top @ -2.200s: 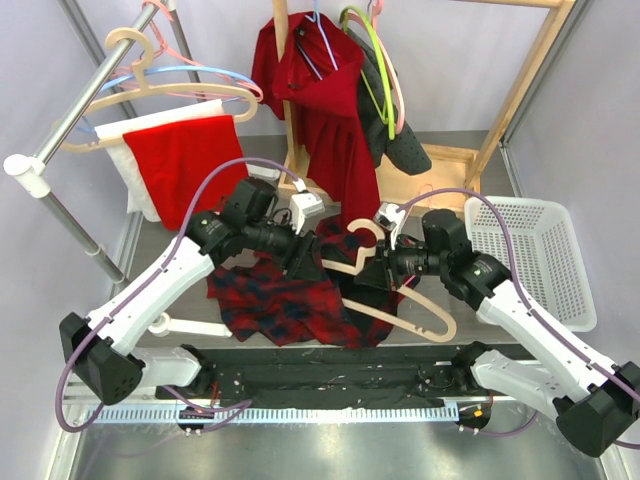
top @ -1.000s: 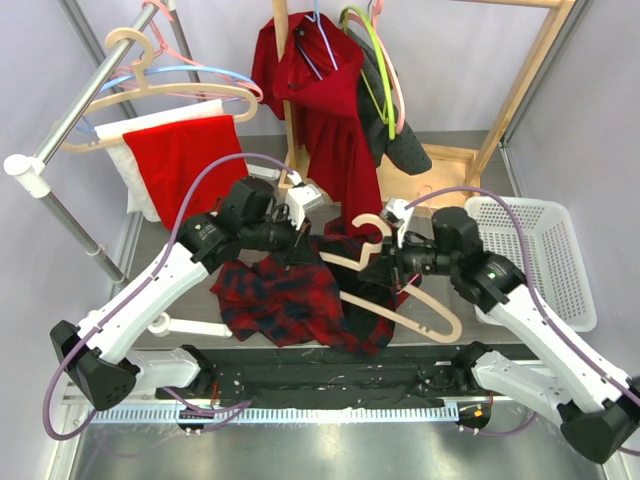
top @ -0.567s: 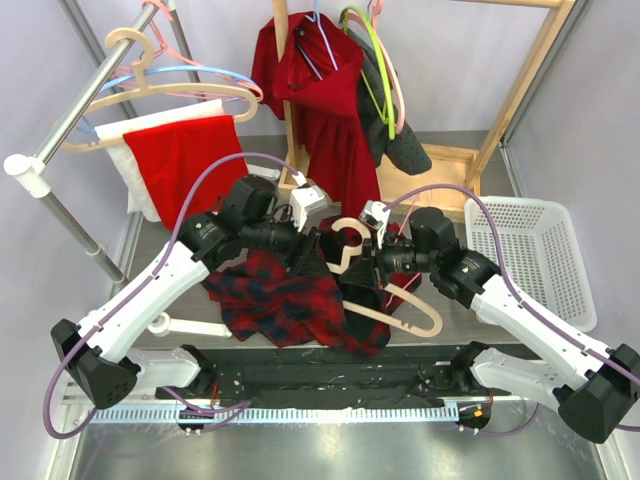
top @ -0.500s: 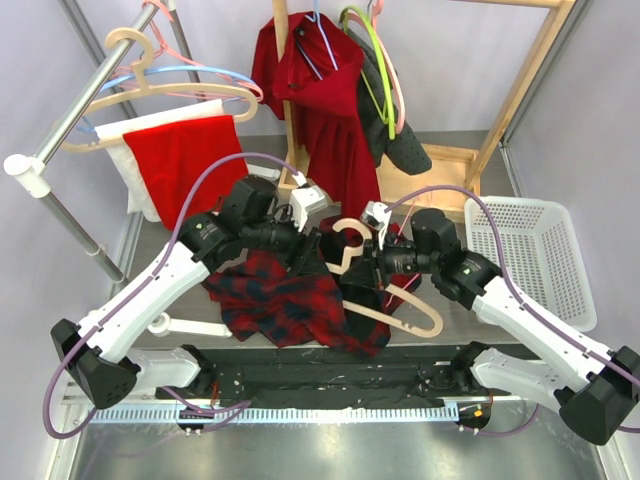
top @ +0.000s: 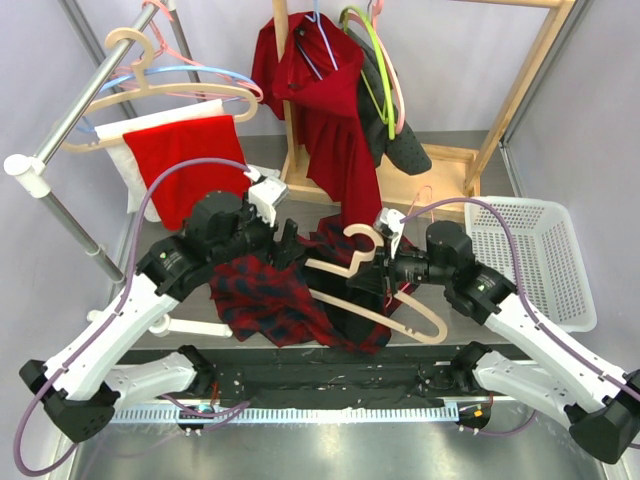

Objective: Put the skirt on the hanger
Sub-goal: Hang the skirt on the hanger.

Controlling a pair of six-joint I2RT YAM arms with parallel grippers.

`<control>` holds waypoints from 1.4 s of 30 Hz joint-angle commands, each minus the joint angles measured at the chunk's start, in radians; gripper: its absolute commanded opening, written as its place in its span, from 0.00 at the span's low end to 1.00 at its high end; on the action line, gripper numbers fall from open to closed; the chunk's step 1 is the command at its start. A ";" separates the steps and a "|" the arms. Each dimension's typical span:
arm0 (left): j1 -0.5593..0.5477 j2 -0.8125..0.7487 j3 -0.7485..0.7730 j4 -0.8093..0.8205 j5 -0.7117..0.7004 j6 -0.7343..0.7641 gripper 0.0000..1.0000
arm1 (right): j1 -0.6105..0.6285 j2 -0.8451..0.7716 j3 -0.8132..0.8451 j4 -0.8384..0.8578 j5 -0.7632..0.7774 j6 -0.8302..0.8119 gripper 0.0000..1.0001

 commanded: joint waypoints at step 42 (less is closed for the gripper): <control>-0.002 0.238 0.271 -0.117 -0.516 -0.148 0.00 | 0.006 -0.154 0.322 -0.524 0.310 -0.038 0.01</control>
